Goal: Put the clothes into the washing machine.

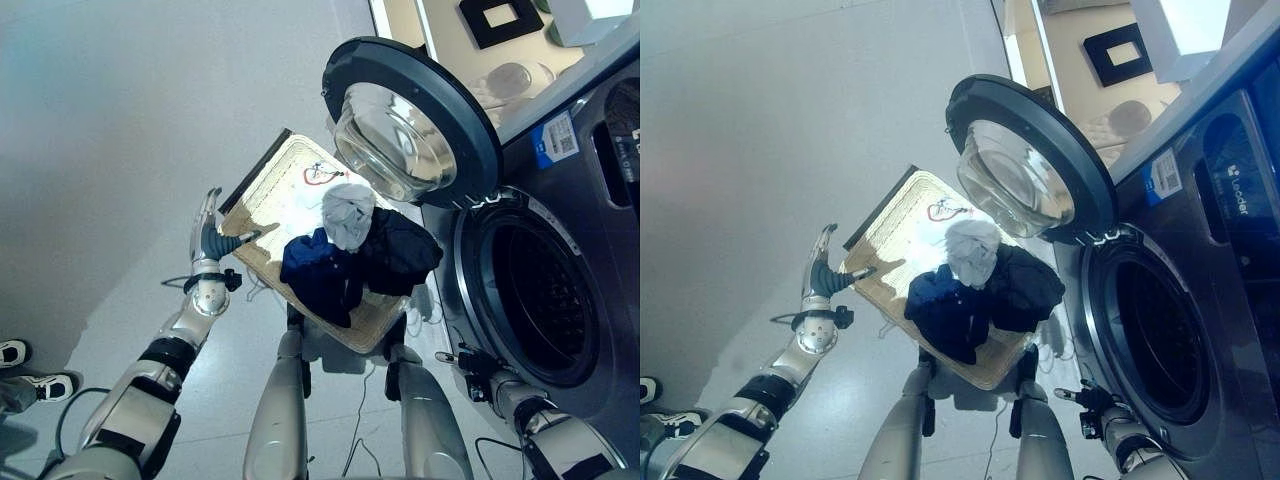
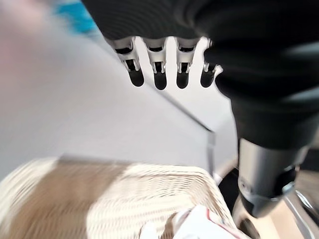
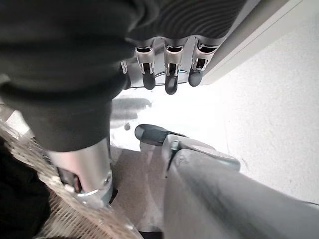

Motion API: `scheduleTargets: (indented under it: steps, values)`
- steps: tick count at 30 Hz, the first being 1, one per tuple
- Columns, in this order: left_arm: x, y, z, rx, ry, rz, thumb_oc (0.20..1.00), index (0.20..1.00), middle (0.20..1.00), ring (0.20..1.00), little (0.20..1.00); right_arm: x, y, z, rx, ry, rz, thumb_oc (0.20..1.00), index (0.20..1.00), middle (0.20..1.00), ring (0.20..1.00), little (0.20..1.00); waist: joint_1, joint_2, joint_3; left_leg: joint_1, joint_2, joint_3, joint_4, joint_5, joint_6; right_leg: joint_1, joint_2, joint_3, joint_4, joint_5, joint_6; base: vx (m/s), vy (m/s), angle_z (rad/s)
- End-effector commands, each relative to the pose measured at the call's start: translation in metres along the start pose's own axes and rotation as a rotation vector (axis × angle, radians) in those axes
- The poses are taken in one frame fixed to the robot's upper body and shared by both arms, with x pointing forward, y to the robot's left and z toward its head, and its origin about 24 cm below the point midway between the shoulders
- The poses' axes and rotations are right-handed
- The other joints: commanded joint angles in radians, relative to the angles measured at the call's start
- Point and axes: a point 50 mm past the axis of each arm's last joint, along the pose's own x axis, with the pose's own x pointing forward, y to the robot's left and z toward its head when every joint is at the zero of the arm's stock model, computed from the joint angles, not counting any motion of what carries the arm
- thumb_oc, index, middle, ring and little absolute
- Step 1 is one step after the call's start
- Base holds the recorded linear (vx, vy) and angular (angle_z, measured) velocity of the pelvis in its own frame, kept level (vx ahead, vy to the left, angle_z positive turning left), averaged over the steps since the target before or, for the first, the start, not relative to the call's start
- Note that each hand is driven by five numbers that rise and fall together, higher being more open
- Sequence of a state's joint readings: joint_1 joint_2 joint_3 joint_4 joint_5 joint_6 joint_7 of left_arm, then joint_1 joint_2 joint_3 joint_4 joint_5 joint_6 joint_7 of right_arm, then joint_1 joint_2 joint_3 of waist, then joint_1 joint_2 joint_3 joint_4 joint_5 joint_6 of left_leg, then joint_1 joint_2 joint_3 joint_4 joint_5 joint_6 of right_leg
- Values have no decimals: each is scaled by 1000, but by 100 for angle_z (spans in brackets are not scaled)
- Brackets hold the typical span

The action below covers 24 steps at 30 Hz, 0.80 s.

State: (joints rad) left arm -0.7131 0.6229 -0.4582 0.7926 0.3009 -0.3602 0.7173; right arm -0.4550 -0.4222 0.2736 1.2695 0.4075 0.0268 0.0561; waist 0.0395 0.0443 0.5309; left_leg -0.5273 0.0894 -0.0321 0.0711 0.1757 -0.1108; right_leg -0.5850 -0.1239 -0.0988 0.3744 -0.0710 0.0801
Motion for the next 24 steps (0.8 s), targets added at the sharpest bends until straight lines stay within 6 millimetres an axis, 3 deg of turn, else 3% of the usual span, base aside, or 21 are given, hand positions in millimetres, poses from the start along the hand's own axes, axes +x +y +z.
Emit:
scheduleTargets:
  steps: [1,7,12,16,24]
  values:
    - [23,22,11,119,-109,91,1000,1000,1000,1000,1000,-1,-2,-2,-3,3,4,1000,1000,1000,1000,1000,-28,-89,-11,-95,-90,-6,159,-112,44,-75,26,25,-148,197,42,-29,2,4]
    - [56,36,32,279,-250,78,1000,1000,1000,1000,1000,0,-5,20,-23,-41,3,1000,1000,1000,1000,1000,-65,-98,-11,-223,-96,-4,234,-121,43,-195,34,38,-113,216,43,-17,25,0]
    - [72,36,48,340,-319,-9,1000,1000,1000,1000,1000,0,-6,33,-37,-73,2,1000,1000,1000,1000,1000,-90,-99,-11,-294,-97,-5,266,-124,43,-271,45,55,-97,228,41,5,28,-7]
    - [79,31,57,370,-343,-79,1000,1000,1000,1000,1000,-1,-7,40,-44,-97,6,1000,1000,1000,1000,1000,-104,-102,-11,-336,-95,-5,288,-133,45,-312,54,64,-85,229,41,1,4,-1]
    - [90,32,67,377,-338,-57,1000,1000,1000,1000,1000,-1,-7,51,-42,-136,5,1000,1000,1000,1000,1000,-123,-110,-11,-392,-94,-9,313,-134,41,-366,61,73,-78,239,43,0,0,0]
